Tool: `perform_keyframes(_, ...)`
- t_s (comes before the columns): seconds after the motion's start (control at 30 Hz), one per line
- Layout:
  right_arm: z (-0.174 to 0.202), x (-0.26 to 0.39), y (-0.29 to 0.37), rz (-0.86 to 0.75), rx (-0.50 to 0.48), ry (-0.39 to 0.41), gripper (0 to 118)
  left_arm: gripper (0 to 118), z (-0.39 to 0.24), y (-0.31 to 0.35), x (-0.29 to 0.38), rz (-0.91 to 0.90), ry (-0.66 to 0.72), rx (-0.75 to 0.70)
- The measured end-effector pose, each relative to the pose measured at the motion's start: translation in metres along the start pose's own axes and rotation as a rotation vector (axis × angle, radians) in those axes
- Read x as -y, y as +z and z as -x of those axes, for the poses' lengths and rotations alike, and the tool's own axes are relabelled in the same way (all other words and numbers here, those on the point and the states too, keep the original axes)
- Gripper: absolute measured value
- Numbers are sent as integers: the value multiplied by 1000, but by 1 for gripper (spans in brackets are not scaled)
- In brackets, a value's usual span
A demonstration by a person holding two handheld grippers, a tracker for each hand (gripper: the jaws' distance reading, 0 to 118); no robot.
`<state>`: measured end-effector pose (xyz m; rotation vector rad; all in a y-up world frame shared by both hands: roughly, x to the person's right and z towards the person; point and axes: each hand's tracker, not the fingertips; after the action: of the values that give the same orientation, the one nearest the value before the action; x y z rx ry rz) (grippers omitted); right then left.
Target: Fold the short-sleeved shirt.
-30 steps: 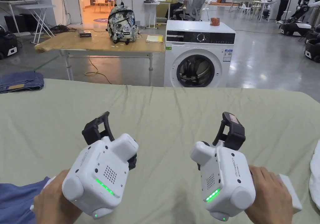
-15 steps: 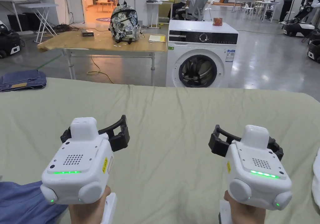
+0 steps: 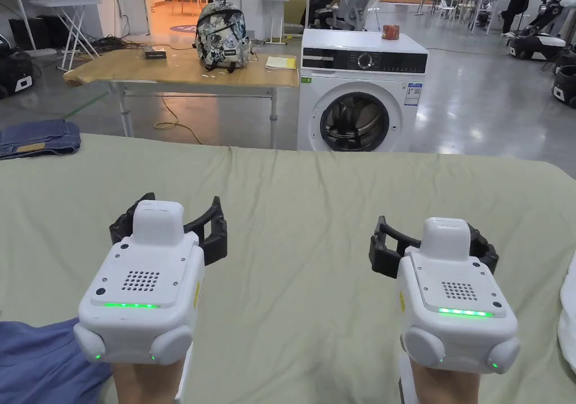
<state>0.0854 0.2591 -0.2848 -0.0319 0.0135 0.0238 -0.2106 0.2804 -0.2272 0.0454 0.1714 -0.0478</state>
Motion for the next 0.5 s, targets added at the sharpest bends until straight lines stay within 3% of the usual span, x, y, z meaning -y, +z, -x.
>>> perform_keyframes(0.13, 2, 0, 0, 11, 12, -11, 0, 6, 1, -1, 1, 33, 19, -55)
perform_keyframes(0.2, 1, 1, -1, 7, 49, -18, 0, 0, 2, -3, 1, 63, 22, -93)
perform_keyframes(0.27, -3, -1, -2, 19, 20, -49, 0, 0, 7, -3, 1, 82, 45, -67)
perform_keyframes(0.5, 1, -4, -4, 53, -9, -34, 0, 0, 28, -7, 5, 186, 81, -19)
